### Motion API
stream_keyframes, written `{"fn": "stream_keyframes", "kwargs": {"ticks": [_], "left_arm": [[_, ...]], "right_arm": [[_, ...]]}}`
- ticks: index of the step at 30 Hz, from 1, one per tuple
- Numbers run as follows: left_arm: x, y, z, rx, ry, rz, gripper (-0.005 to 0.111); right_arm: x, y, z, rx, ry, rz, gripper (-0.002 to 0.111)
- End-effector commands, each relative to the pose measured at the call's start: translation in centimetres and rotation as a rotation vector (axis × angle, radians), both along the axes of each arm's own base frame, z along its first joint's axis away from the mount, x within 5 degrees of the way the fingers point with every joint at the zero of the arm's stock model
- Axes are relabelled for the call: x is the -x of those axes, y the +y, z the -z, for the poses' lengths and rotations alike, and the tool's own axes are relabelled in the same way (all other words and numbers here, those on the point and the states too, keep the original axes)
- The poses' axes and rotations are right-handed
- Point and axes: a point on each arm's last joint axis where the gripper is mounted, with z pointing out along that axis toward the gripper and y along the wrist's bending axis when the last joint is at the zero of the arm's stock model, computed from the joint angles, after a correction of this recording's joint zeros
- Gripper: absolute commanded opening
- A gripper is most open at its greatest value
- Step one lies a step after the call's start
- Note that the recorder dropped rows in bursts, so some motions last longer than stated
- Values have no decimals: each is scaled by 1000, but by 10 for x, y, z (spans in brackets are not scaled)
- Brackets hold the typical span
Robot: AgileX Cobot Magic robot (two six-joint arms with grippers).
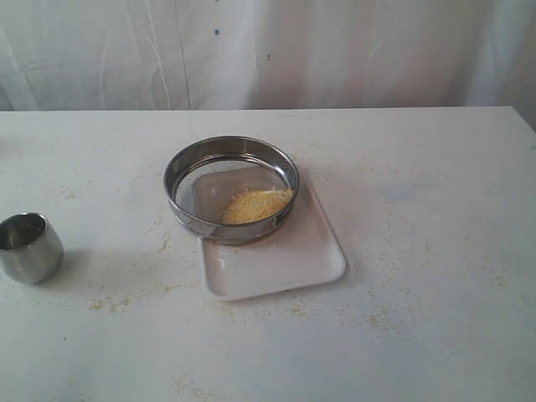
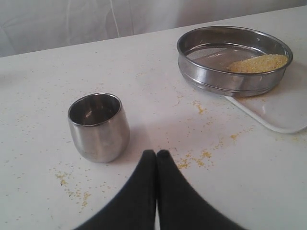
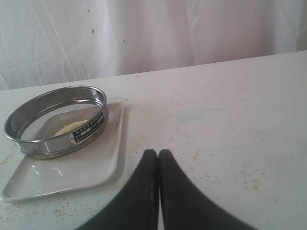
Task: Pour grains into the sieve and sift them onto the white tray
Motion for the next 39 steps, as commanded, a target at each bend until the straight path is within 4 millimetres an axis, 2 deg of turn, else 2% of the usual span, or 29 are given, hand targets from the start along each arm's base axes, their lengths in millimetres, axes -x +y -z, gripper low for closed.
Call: {"fn": "stream_keyframes", "kwargs": {"ticks": [1, 22, 30, 35, 38, 39], "left_arm": [[0, 0, 1, 6, -1, 1, 0], [0, 0, 1, 6, -1, 1, 0], [0, 0, 1, 6, -3, 0, 0], [0, 0, 1, 6, -3, 0, 0], [0, 0, 1, 6, -3, 0, 0], [0, 0, 1, 6, -3, 0, 0]], "right_arm": [[0, 0, 2, -2, 6, 5, 0], [0, 0, 0, -9, -22, 4, 0], [0, 0, -23, -395, -184, 3, 0], [0, 0, -20, -576, -110, 5, 0], [6, 2, -44, -524, -79, -36, 0], [12, 2, -58, -459, -81, -60, 0]]}}
